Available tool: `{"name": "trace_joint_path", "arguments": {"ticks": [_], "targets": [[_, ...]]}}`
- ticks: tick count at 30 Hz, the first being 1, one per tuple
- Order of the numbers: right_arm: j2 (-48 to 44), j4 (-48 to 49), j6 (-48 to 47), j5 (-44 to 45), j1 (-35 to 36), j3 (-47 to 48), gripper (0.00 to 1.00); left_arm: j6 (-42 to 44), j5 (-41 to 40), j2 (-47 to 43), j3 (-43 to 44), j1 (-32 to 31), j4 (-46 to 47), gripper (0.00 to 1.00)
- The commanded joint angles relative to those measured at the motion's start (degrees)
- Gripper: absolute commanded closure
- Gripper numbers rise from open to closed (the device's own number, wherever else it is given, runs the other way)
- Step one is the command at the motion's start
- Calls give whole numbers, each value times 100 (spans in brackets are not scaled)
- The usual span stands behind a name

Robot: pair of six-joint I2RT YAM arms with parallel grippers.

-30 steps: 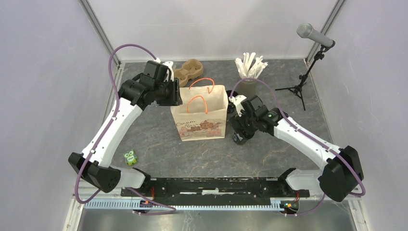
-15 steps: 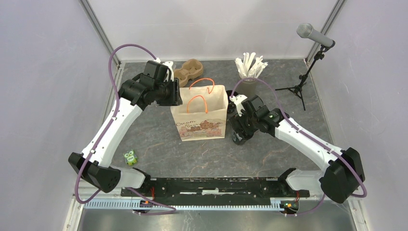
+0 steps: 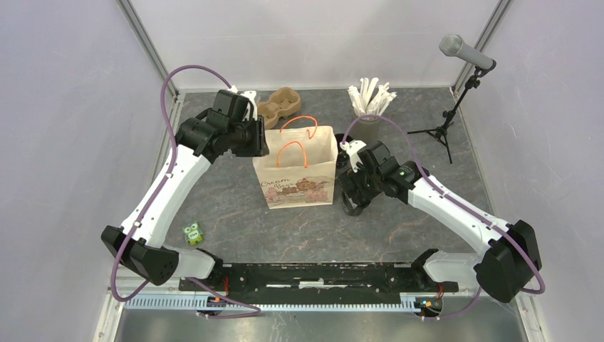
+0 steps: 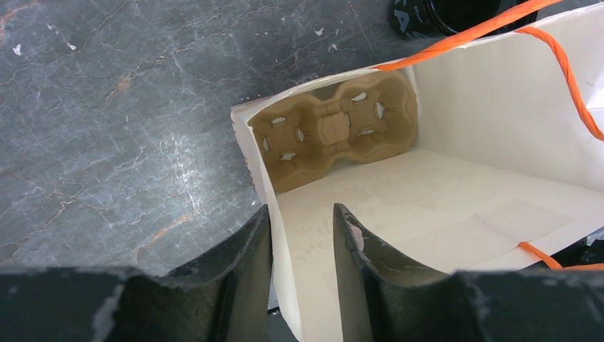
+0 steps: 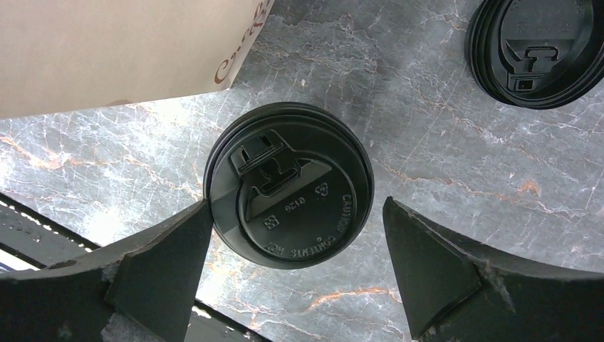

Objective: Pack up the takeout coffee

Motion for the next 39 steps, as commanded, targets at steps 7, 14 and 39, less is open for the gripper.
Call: {"name": "trace_joint_path", "arguments": {"ticks": [7, 14, 39], "targets": [[-365, 176, 325, -132, 43, -7, 4, 212, -249, -81, 62, -25, 5, 71], [-190, 123, 324, 83, 69, 168, 3, 230, -565, -97, 192, -24, -165, 94], [113, 409, 366, 281, 296, 17, 6, 114, -1304, -246, 334, -23, -363, 94]]}}
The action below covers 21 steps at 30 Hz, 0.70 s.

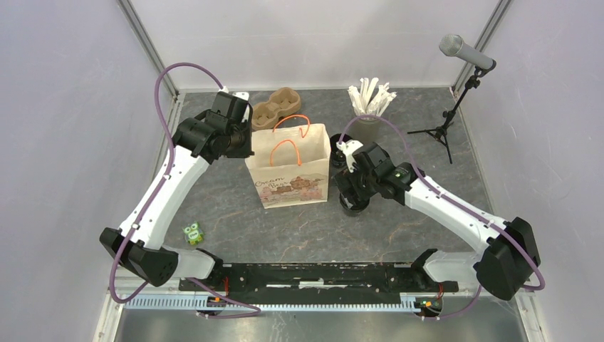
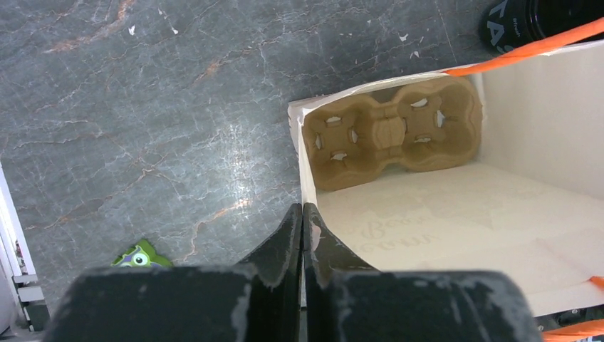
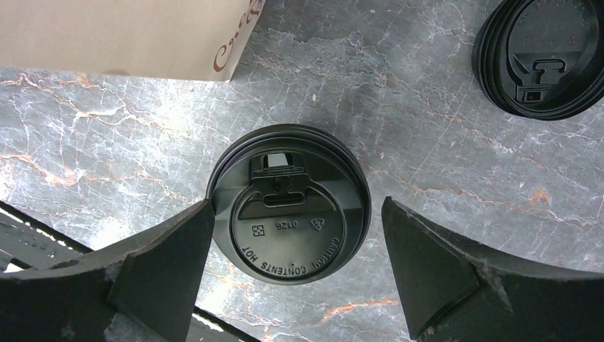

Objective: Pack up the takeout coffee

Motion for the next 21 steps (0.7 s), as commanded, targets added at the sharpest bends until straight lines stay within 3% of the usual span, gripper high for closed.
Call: {"name": "trace_joint_path", "arguments": {"ticks": [1, 21], "targets": [[41, 206, 80, 119, 79, 4, 6, 63, -56, -198, 266, -15, 80, 93], [-77, -83, 317, 265, 196, 245, 4, 50, 44, -95, 303, -22, 123, 82]]}}
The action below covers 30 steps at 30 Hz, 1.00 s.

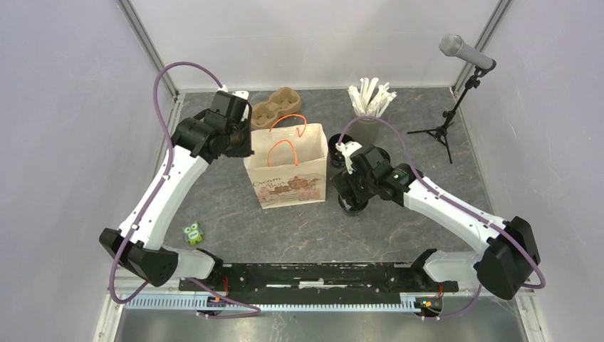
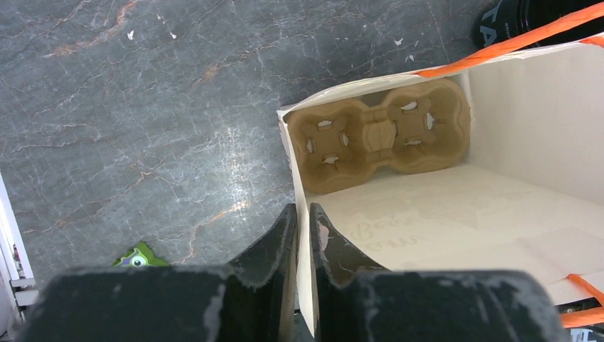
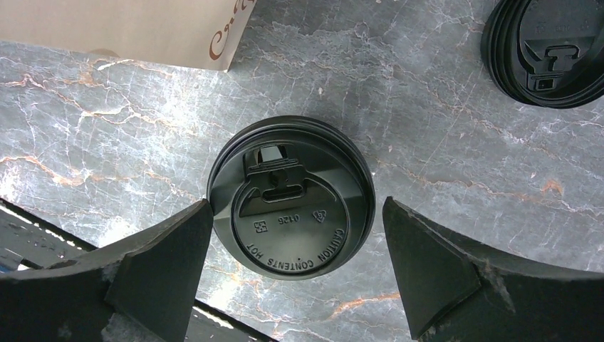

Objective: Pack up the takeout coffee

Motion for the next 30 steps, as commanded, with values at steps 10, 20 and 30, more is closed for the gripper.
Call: {"name": "trace_joint_path", "arguments": {"ticks": [10, 20, 30], "targets": [[-90, -10, 77, 241, 46, 445, 2, 64, -9, -103, 240, -13, 105, 81], [-852, 1024, 585, -232, -54, -154, 2, 80, -11, -55, 297, -18, 110, 81], [-134, -109, 234, 362, -56, 277, 14, 77, 38, -74, 281, -13, 108, 81]]}}
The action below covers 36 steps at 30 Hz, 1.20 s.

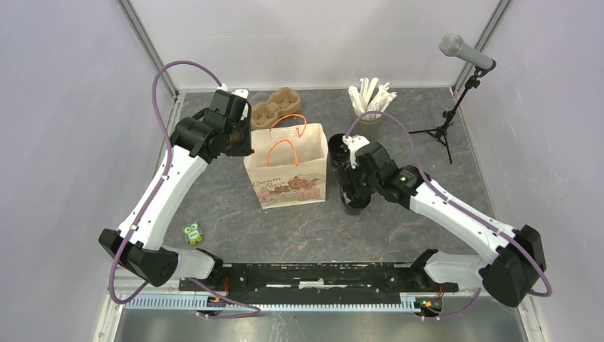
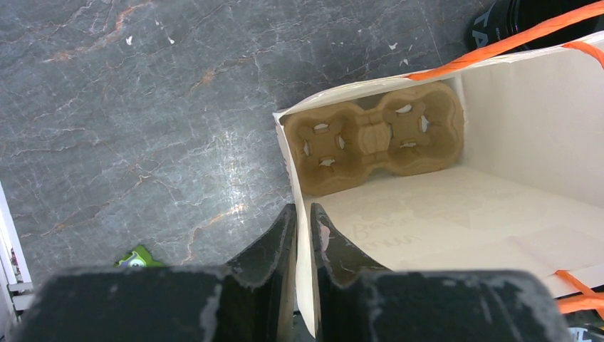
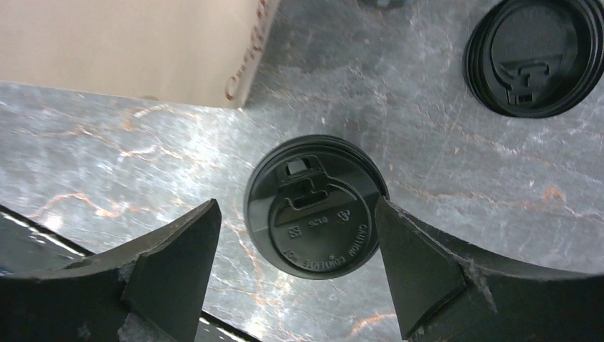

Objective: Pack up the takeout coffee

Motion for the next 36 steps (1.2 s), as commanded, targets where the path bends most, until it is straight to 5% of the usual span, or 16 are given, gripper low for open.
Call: {"name": "trace_joint_path", "arguments": {"ticks": [1, 29, 36], "targets": [[456, -662, -347, 314, -5, 423, 14, 72, 8, -81, 200, -16, 98, 81], [799, -812, -559, 416, -4, 263, 12, 83, 6, 15, 235, -18, 110, 81], [702, -759, -560, 581, -9, 153, 24, 64, 51, 35, 260, -17, 106, 69]]}}
